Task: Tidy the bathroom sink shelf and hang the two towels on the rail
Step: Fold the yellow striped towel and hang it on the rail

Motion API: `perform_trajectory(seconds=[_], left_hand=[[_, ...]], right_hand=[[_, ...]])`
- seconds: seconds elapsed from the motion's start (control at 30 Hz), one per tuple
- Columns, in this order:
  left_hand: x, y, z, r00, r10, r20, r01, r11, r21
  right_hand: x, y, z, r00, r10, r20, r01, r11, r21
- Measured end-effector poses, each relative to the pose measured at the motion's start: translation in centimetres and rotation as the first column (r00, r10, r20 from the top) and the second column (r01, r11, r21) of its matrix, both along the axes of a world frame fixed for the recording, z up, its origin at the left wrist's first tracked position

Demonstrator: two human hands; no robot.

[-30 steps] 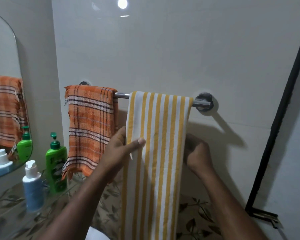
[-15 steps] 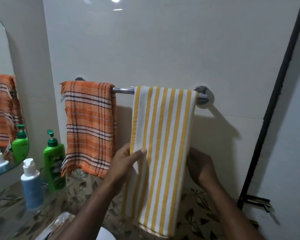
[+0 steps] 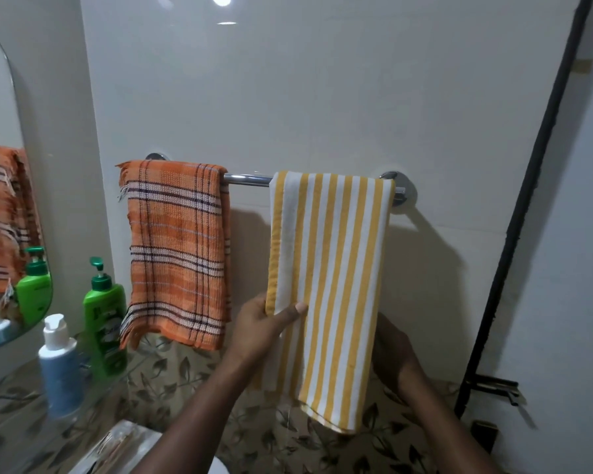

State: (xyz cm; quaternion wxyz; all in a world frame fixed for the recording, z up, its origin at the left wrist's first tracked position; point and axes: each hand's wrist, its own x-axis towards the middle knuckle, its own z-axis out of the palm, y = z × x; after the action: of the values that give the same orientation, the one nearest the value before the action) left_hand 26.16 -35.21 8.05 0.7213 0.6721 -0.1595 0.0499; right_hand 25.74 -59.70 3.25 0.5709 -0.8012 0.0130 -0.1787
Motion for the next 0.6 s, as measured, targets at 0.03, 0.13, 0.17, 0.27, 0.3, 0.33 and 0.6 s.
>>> perform_trajectory(seconds=[0.03, 0.13, 0.17, 0.27, 0.3, 0.33, 0.6], left_hand=[[0.2, 0.0, 0.0, 0.999, 0.02, 0.027, -0.021, 1.0, 0.019], [0.7, 0.1, -0.3, 0.999, 0.025, 0.033, -0.025, 1.0, 0.008], [0.8, 0.1, -0.4, 1.0, 0.002, 0.028, -0.002, 1.0, -0.019], [1.3, 0.3, -0.5, 0.999, -0.022, 0.045, 0.024, 0.998, -0.053], [1.4, 0.3, -0.5, 0.998, -0.032, 0.048, 0.034, 0.998, -0.048], [1.6, 0.3, -0.5, 0.998, -0.05, 0.042, 0.051, 0.998, -0.041], [2.6, 1.2, -1.5, 0.958, -0.277, -0.069, 0.278, 0.96, 0.017]], right_hand=[[0.0, 0.0, -0.3, 1.0, 0.006, -0.019, -0.006, 1.0, 0.011], [-0.8, 0.1, -0.6, 1.0, 0.0, -0.013, 0.001, 0.998, 0.061], [-1.0, 0.0, -0.8, 1.0, -0.012, -0.008, 0.012, 0.998, 0.064], [-1.4, -0.2, -0.8, 0.999, 0.017, -0.032, -0.014, 0.996, 0.085], [-1.4, -0.3, -0.8, 0.998, 0.028, -0.052, -0.023, 0.994, 0.103], [-1.4, -0.4, -0.8, 0.997, 0.036, -0.061, -0.03, 0.994, 0.106], [-2.1, -0.7, -0.6, 0.987, 0.158, -0.029, -0.145, 0.955, 0.261]])
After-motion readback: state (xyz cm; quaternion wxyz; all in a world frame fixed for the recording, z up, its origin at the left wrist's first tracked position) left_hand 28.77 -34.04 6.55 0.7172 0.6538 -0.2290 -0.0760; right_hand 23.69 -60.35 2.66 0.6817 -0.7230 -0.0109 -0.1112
